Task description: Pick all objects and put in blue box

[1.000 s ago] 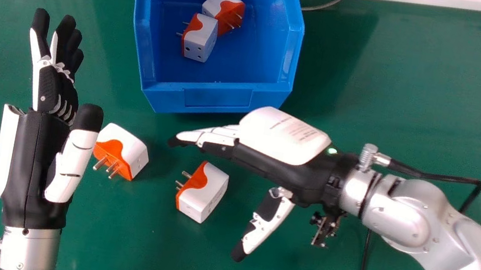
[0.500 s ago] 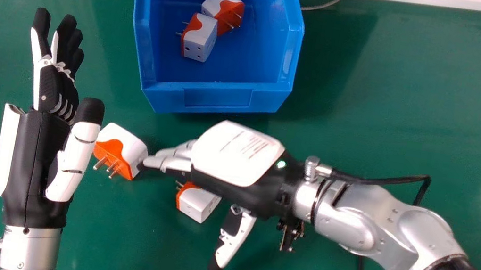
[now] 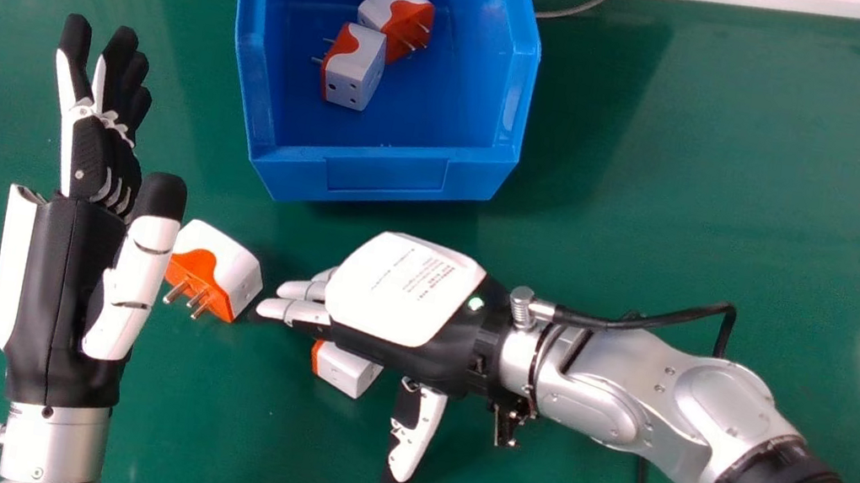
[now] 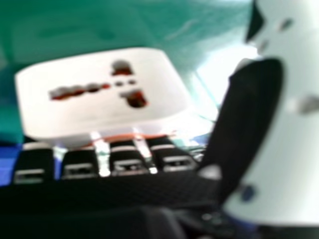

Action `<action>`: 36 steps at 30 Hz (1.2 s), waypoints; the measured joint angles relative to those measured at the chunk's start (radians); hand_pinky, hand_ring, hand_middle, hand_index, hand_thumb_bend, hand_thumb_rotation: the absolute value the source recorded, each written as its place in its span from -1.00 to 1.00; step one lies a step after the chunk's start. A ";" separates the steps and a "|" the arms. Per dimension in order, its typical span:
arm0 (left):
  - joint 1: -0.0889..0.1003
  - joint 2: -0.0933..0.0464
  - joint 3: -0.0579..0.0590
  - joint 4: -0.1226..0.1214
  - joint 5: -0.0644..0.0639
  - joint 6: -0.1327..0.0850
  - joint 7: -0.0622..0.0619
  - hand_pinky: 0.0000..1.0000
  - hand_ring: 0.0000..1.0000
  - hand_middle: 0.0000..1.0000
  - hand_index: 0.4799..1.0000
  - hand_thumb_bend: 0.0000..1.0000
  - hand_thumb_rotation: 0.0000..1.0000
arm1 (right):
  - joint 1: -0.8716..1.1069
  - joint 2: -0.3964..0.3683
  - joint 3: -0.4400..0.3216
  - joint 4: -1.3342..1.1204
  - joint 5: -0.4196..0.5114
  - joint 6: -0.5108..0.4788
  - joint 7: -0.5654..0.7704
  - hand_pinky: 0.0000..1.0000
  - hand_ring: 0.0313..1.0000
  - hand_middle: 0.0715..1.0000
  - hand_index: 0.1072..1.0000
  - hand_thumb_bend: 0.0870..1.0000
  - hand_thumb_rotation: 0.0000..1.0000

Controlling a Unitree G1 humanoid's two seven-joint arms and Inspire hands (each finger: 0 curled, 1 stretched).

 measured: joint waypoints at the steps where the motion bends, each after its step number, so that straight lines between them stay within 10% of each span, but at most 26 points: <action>1: -0.001 0.000 0.000 0.000 0.000 0.000 0.000 1.00 1.00 1.00 0.90 0.00 0.63 | -0.003 0.000 0.004 0.002 -0.001 0.000 -0.002 0.45 0.70 0.81 0.81 1.00 -0.38; 12: -0.011 0.001 0.000 0.013 -0.004 0.000 -0.003 1.00 1.00 1.00 0.89 -0.01 0.63 | -0.035 0.003 0.009 0.037 0.000 0.030 -0.013 0.45 0.71 0.81 0.83 1.00 -0.38; 36: -0.017 0.006 -0.001 0.034 -0.054 -0.001 -0.051 1.00 1.00 1.00 0.89 -0.09 0.60 | -0.189 0.107 0.062 0.290 -0.018 0.097 -0.095 0.35 0.64 0.77 0.81 1.00 -0.34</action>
